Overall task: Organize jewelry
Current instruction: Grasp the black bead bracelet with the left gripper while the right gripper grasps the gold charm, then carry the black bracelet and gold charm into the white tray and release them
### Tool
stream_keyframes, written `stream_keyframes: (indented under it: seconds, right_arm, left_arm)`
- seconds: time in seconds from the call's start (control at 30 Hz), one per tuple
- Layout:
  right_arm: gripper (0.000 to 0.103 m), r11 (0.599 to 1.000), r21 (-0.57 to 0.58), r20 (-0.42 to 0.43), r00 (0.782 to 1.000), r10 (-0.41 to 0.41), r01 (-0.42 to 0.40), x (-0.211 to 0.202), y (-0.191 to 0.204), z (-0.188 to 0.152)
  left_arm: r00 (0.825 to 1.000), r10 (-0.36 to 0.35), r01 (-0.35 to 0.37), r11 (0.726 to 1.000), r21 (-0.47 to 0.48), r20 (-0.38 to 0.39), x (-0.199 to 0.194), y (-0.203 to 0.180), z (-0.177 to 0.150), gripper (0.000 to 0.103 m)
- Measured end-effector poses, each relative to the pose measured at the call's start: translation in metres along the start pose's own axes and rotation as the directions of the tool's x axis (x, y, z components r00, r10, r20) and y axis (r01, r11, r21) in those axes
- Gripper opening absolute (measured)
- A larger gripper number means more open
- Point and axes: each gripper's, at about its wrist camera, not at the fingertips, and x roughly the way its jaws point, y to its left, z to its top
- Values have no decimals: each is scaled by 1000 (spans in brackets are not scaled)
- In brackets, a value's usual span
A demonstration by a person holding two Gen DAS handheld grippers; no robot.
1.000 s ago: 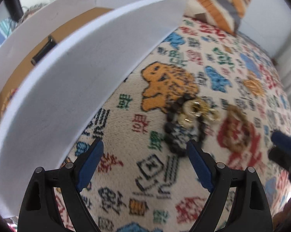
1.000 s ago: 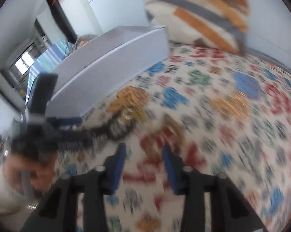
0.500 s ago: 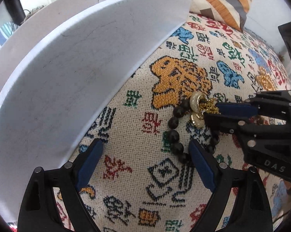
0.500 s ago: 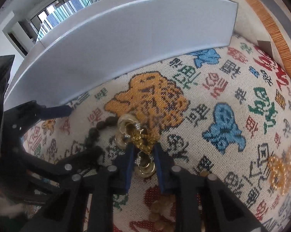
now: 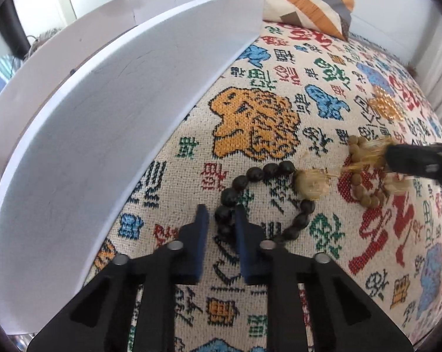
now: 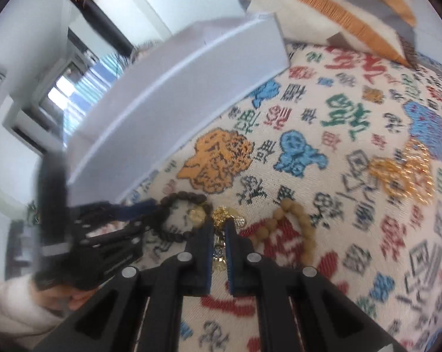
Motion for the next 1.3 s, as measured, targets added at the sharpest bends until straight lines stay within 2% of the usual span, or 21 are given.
stream_keyframes:
  seconds: [0.1, 0.2, 0.3, 0.43, 0.5, 0.57, 0.67, 0.77, 0.9, 1.1, 1.3]
  right_arm:
    - [7, 999, 15, 48, 998, 34, -34, -30, 2, -7]
    - [7, 999, 31, 97, 995, 38, -42, -57, 1, -16]
    - [7, 997, 68, 133, 991, 29, -38, -78, -3, -33]
    - [7, 995, 96, 141, 990, -20, 6, -91, -11, -61]
    - [7, 993, 116, 132, 991, -24, 9, -93, -13, -68]
    - [7, 992, 127, 127, 992, -25, 9, -95, -13, -73]
    - [7, 992, 125, 124, 992, -32, 16, -101, -6, -76]
    - [7, 996, 88, 132, 991, -31, 20, -111, 9, -70]
    - [7, 1000, 24, 151, 988, -10, 7, -118, 34, -46]
    - [7, 994, -111, 199, 980, 30, -8, -118, 83, 23]
    - [7, 980, -199, 219, 974, 60, -16, -85, 128, 101]
  left_arm:
    - [999, -45, 45, 998, -35, -19, -1, 9, 1, 10]
    - [989, -139, 133, 986, -96, -51, -4, 23, -5, 10]
    - [957, -280, 262, 946, -192, -76, -11, 36, -14, 10]
    - [901, -433, 407, 873, -269, -40, -33, 47, -21, 10]
    - [874, -485, 461, 839, -290, -14, -48, 48, -20, 10]
    - [866, -501, 481, 826, -292, 11, -57, 44, -15, 10]
    - [868, -496, 485, 828, -281, 38, -81, 44, -10, 10]
    - [890, -451, 452, 854, -257, 66, -111, 50, -5, 10]
    - [914, -386, 404, 884, -235, 122, -147, 66, 8, 10]
    - [936, -280, 333, 902, -275, 215, -179, 106, 39, 10]
    - [958, -151, 234, 904, -357, 245, -171, 154, 68, 10]
